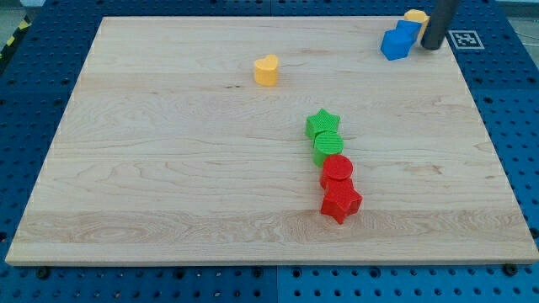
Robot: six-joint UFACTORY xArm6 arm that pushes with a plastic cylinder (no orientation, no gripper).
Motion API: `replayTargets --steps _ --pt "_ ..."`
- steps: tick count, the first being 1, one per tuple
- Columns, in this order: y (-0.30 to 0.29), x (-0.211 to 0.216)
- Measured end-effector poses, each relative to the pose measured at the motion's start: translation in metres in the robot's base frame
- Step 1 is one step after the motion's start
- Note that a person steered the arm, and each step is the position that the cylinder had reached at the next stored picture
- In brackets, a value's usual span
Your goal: Move the blue cube left to the blue triangle
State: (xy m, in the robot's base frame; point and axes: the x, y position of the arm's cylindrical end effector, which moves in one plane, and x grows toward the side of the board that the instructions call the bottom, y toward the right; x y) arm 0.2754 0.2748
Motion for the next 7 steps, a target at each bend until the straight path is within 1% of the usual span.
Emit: replayTargets --steps 1,2,3,4,7 --pt "0.016 0.026" --pt "-0.002 0.039" --pt "-0.040 0.039" --pt "-0.062 0.037" --pt "-0.071 0.008"
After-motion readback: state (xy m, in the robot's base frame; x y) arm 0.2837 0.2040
